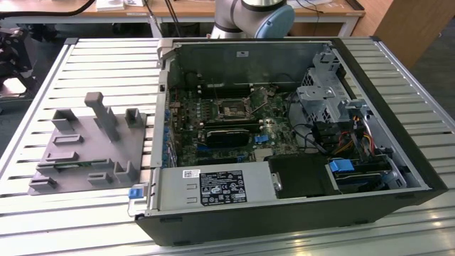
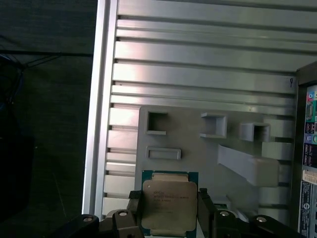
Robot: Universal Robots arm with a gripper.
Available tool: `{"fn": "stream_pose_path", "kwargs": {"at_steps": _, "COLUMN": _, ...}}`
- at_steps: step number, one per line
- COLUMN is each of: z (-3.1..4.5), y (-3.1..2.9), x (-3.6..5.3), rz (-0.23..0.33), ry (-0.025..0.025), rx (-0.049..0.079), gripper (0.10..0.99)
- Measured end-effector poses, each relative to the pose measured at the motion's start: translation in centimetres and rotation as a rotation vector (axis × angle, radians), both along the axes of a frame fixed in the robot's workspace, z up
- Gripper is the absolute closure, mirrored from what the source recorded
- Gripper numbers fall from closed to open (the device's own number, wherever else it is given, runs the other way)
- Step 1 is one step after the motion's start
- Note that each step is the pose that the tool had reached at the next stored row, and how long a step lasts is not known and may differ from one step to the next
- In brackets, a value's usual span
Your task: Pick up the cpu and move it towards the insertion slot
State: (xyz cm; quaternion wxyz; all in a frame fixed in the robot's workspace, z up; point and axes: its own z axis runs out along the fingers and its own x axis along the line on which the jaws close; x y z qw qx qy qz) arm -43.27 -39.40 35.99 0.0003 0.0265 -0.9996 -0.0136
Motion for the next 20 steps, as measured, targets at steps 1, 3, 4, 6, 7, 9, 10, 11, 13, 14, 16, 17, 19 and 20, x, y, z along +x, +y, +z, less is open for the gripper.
{"fn": "stream_pose_path", "kwargs": {"at_steps": 1, "z": 0.10, "y": 0.00, "x": 0.00, "rz": 0.000, "ry": 0.0001, "rx": 0.000, "gripper": 0.545}}
{"fn": "stream_pose_path", "kwargs": {"at_steps": 3, "z": 0.28, "y": 0.00, "x": 0.00, "rz": 0.000, "ry": 0.0000, "rx": 0.000, "gripper": 0.545}}
{"fn": "stream_pose_path", "kwargs": {"at_steps": 4, "z": 0.37, "y": 0.00, "x": 0.00, "rz": 0.000, "ry": 0.0000, "rx": 0.000, "gripper": 0.545}}
{"fn": "stream_pose_path", "kwargs": {"at_steps": 6, "z": 0.56, "y": 0.00, "x": 0.00, "rz": 0.000, "ry": 0.0000, "rx": 0.000, "gripper": 0.545}}
{"fn": "stream_pose_path", "kwargs": {"at_steps": 7, "z": 0.66, "y": 0.00, "x": 0.00, "rz": 0.000, "ry": 0.0000, "rx": 0.000, "gripper": 0.545}}
{"fn": "stream_pose_path", "kwargs": {"at_steps": 9, "z": 0.77, "y": 0.00, "x": 0.00, "rz": 0.000, "ry": -0.0002, "rx": 0.000, "gripper": 0.545}}
{"fn": "stream_pose_path", "kwargs": {"at_steps": 10, "z": 0.78, "y": 0.00, "x": 0.00, "rz": 0.000, "ry": -0.0002, "rx": 0.000, "gripper": 0.545}}
{"fn": "stream_pose_path", "kwargs": {"at_steps": 11, "z": 0.79, "y": 0.01, "x": 0.05, "rz": 0.000, "ry": -0.0001, "rx": 0.000, "gripper": 0.545}}
{"fn": "stream_pose_path", "kwargs": {"at_steps": 13, "z": 0.81, "y": 0.01, "x": 0.22, "rz": 0.000, "ry": 0.0001, "rx": -0.001, "gripper": 0.545}}
{"fn": "stream_pose_path", "kwargs": {"at_steps": 14, "z": 0.79, "y": 0.01, "x": 0.32, "rz": 0.000, "ry": -0.0001, "rx": 0.000, "gripper": 0.545}}
{"fn": "stream_pose_path", "kwargs": {"at_steps": 16, "z": 0.80, "y": 0.00, "x": 0.52, "rz": 0.000, "ry": 0.0000, "rx": -0.001, "gripper": 0.545}}
{"fn": "stream_pose_path", "kwargs": {"at_steps": 17, "z": 0.80, "y": 0.01, "x": 0.62, "rz": 0.000, "ry": 0.0000, "rx": -0.001, "gripper": 0.545}}
{"fn": "stream_pose_path", "kwargs": {"at_steps": 19, "z": 0.80, "y": 0.01, "x": 0.78, "rz": 0.000, "ry": 0.0000, "rx": -0.001, "gripper": 0.545}}
{"fn": "stream_pose_path", "kwargs": {"at_steps": 20, "z": 0.80, "y": 0.01, "x": 0.86, "rz": 0.000, "ry": 0.0000, "rx": -0.001, "gripper": 0.545}}
